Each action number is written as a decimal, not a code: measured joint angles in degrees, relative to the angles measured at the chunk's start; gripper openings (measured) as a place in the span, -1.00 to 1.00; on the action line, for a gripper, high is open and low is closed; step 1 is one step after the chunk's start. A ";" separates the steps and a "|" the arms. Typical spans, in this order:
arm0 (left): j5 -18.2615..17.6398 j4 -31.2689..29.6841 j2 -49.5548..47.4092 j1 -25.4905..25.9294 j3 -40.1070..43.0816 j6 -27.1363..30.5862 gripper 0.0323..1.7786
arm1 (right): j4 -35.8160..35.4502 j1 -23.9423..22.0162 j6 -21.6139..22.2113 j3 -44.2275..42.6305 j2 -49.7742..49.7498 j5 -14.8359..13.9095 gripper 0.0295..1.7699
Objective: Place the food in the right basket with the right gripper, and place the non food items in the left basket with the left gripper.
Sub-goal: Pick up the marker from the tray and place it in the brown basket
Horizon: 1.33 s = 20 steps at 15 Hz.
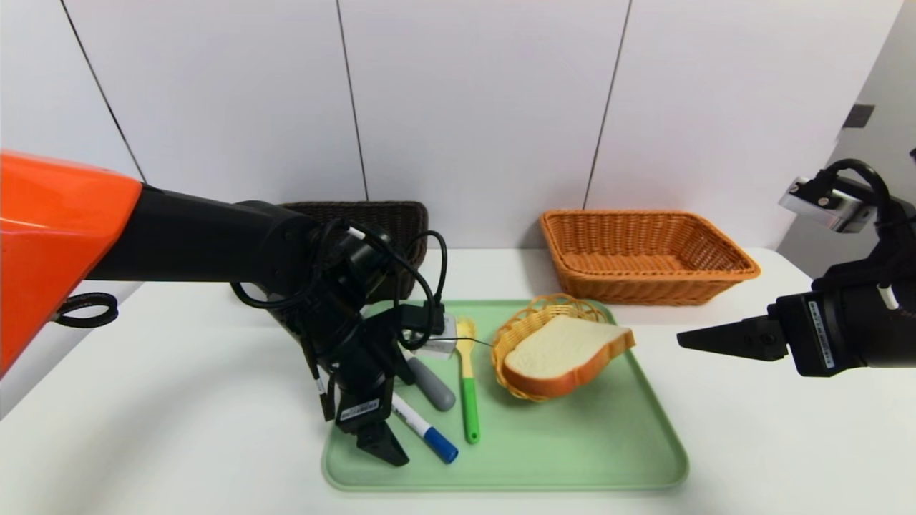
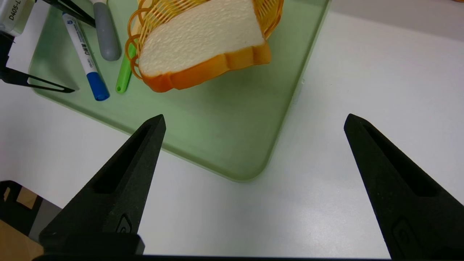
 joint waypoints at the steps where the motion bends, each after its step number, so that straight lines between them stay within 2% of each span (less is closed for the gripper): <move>1: 0.02 -0.02 0.02 0.00 0.00 0.00 0.90 | 0.00 0.00 0.00 0.00 -0.02 0.00 0.92; 2: 0.05 0.00 0.04 0.00 0.00 -0.02 0.83 | 0.00 -0.01 0.02 0.00 -0.05 -0.02 0.92; 5: 0.05 0.20 0.02 0.00 0.00 0.00 0.28 | 0.05 -0.01 0.02 0.00 -0.07 0.02 0.92; 9: 0.02 0.59 -0.24 0.00 0.13 0.00 -0.28 | 0.05 0.00 0.02 0.00 -0.13 0.00 0.92; 10: 0.02 0.61 -0.46 -0.01 0.20 0.02 -0.86 | 0.05 0.00 0.02 0.00 -0.16 -0.02 0.92; 15: 0.05 0.61 -3.00 0.00 0.24 -0.12 -0.86 | -0.04 0.00 0.00 -0.06 -0.18 0.06 0.92; 20: -0.06 0.33 -9.68 0.00 -0.55 -1.82 -0.86 | 0.00 0.24 0.09 0.00 -0.30 0.09 0.92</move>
